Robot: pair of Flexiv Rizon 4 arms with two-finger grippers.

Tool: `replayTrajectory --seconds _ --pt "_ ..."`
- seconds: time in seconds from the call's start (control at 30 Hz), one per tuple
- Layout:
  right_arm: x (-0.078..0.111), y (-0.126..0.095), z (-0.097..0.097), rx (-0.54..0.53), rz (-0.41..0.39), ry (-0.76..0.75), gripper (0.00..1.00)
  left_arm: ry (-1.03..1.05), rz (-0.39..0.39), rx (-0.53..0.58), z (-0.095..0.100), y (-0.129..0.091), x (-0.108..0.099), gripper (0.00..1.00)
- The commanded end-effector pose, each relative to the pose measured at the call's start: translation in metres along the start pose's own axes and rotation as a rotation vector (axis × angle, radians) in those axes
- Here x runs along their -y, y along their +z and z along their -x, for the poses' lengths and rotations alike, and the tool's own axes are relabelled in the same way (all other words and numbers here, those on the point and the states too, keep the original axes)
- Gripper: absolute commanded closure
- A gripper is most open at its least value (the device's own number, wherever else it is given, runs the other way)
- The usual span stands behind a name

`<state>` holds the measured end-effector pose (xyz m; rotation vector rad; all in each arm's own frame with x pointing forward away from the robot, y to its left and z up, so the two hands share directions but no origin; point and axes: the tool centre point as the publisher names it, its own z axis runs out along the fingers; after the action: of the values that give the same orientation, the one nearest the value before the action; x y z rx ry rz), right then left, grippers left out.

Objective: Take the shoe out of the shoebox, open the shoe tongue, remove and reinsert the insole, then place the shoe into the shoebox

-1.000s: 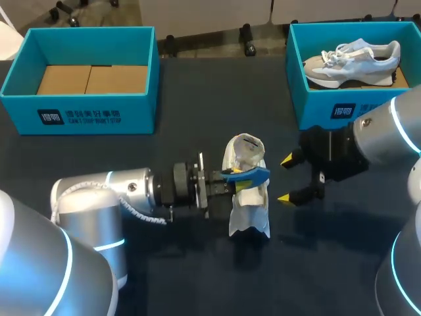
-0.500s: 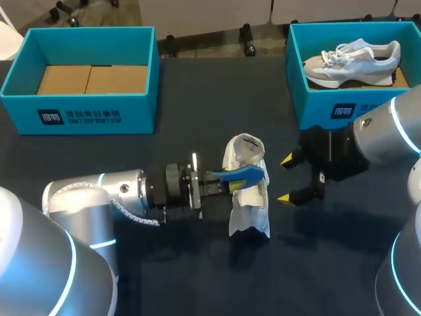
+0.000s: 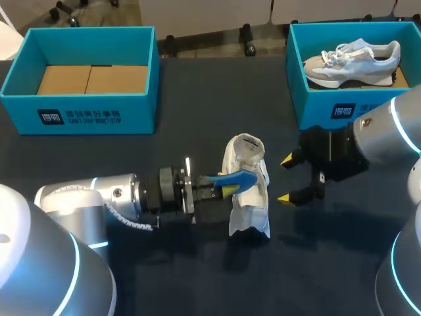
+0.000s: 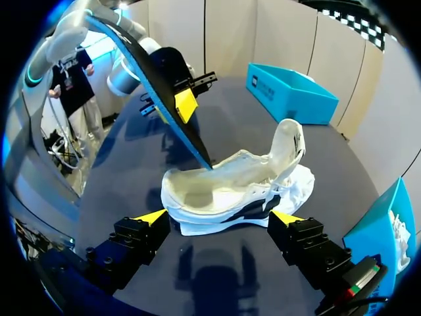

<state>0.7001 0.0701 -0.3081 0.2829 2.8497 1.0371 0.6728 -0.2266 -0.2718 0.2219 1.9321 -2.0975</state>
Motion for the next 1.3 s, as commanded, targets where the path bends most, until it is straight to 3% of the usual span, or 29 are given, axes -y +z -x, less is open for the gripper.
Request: replayTrajectory --seconds 0.03,0.87,1.3 --pt "0.0 0.0 0.0 0.001 0.0 0.0 0.0 -0.002 0.002 -0.001 -0.002 -0.001 -0.002 1.0" --pt "0.0 0.0 0.0 0.001 0.0 0.0 0.0 -0.006 0.029 0.004 0.004 -0.003 -0.012 1.0" --pt "0.0 0.0 0.0 0.001 0.0 0.0 0.0 0.002 -0.008 0.016 0.012 0.003 -0.001 1.0"
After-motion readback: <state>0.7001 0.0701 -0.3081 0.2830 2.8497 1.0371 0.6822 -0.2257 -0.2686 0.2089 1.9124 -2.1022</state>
